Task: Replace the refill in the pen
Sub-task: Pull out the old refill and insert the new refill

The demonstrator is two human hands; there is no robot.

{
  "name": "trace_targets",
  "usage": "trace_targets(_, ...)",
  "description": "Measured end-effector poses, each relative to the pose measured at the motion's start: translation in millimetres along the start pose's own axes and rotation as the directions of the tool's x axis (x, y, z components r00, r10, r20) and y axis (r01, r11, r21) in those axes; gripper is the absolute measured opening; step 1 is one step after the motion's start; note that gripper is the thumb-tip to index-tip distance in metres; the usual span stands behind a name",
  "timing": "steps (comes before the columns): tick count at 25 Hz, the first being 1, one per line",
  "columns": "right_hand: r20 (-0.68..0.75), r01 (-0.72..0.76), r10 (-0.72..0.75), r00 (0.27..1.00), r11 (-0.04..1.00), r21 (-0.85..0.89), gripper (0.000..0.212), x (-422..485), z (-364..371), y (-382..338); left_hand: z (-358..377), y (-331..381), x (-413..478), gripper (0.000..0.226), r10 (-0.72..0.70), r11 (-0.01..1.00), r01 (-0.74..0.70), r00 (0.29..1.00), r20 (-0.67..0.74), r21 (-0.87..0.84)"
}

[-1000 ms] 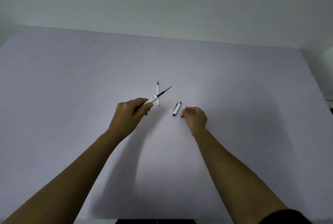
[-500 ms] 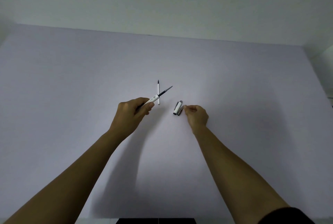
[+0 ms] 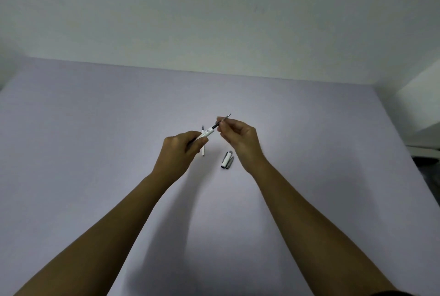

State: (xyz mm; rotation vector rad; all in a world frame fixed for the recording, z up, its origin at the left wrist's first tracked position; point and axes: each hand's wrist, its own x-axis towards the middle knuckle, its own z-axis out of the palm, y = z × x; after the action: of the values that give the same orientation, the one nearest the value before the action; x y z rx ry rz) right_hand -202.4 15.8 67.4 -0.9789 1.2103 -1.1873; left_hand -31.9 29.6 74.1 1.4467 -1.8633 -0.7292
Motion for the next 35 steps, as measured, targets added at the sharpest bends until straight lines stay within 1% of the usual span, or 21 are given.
trace_targets(2, -0.019, -0.008, 0.01, 1.0, 0.996, 0.083, 0.014, 6, -1, -7, -3, -2, 0, 0.018, 0.001, 1.0, -0.001, 1.0, -0.003, 0.014)
trace_targets(5, -0.098, -0.06, 0.087, 0.991, 0.966, 0.253, 0.014, 25, -5, -13, -6, -12, -1, 0.019, -0.035, 0.999, 0.034, 0.999, 0.002, 0.029)
trace_targets(6, -0.137, -0.09, 0.132, 0.982, 0.957, 0.277, 0.013, 34, -6, -12, -7, -17, -2, 0.02, -0.051, 0.998, 0.051, 0.999, 0.003, 0.032)
trace_targets(7, -0.175, -0.13, 0.179, 0.968, 0.956, 0.262, 0.014, 42, -7, -9, -8, -21, -3, 0.02, -0.068, 0.997, 0.068, 0.998, 0.004, 0.036)
trace_targets(8, -0.209, -0.176, 0.22, 0.953, 0.961, 0.211, 0.015, 49, -8, -3, -9, -26, -3, 0.021, -0.081, 0.996, 0.081, 0.997, 0.006, 0.039)
trace_targets(9, -0.238, -0.226, 0.247, 0.939, 0.968, 0.111, 0.017, 57, -6, 7, -9, -31, -4, 0.021, -0.092, 0.995, 0.092, 0.996, 0.006, 0.04)
trace_targets(11, -0.279, -0.293, 0.236, 0.931, 0.938, -0.184, 0.014, 70, -2, 35, -8, -41, -3, 0.022, -0.103, 0.994, 0.102, 0.995, 0.008, 0.042)
trace_targets(12, -0.287, -0.298, 0.208, 0.935, 0.899, -0.32, 0.012, 74, 0, 48, -8, -46, -2, 0.022, -0.105, 0.994, 0.104, 0.994, 0.01, 0.044)
trace_targets(14, -0.289, -0.283, 0.143, 0.947, 0.798, -0.532, 0.019, 85, 4, 71, -5, -56, 2, 0.021, -0.113, 0.993, 0.112, 0.993, 0.013, 0.043)
trace_targets(16, -0.28, -0.267, 0.104, 0.954, 0.716, -0.645, 0.023, 94, 9, 86, -3, -64, 5, 0.021, -0.118, 0.992, 0.118, 0.993, 0.01, 0.034)
trace_targets(19, -0.294, -0.281, 0.083, 0.952, 0.612, -0.739, 0.025, 103, 16, 98, -1, -72, 9, 0.023, -0.116, 0.993, 0.116, 0.993, 0.006, 0.025)
trace_targets(21, -0.297, -0.276, 0.059, 0.953, 0.575, -0.77, 0.026, 106, 19, 103, 0, -77, 10, 0.023, -0.116, 0.993, 0.116, 0.993, 0.006, 0.025)
trace_targets(27, -0.258, -0.21, -0.005, 0.966, 0.564, -0.798, 0.028, 106, 17, 94, -1, -79, 12, 0.021, -0.126, 0.992, 0.126, 0.992, 0.012, 0.02)
trace_targets(29, -0.218, -0.168, -0.017, 0.976, 0.576, -0.8, 0.025, 107, 22, 86, -3, -78, 15, 0.02, -0.122, 0.992, 0.122, 0.992, 0.005, 0.022)
trace_targets(30, -0.185, -0.147, -0.012, 0.983, 0.561, -0.815, 0.023, 108, 26, 83, -4, -77, 16, 0.02, -0.125, 0.992, 0.125, 0.992, 0.003, 0.023)
trace_targets(31, -0.145, -0.127, 0.006, 0.989, 0.521, -0.844, 0.023, 109, 31, 81, -6, -77, 17, 0.02, -0.124, 0.992, 0.124, 0.992, 0.001, 0.022)
trace_targets(33, -0.08, -0.099, 0.065, 0.995, 0.39, -0.915, 0.025, 109, 44, 82, -8, -77, 16, 0.019, -0.115, 0.993, 0.115, 0.993, -0.004, 0.021)
trace_targets(34, -0.076, -0.101, 0.089, 0.993, 0.335, -0.937, 0.026, 109, 49, 85, -10, -78, 15, 0.019, -0.112, 0.994, 0.112, 0.994, -0.005, 0.021)
trace_targets(35, -0.088, -0.114, 0.101, 0.991, 0.304, -0.946, 0.024, 108, 53, 87, -11, -79, 13, 0.019, -0.111, 0.994, 0.111, 0.994, -0.004, 0.019)
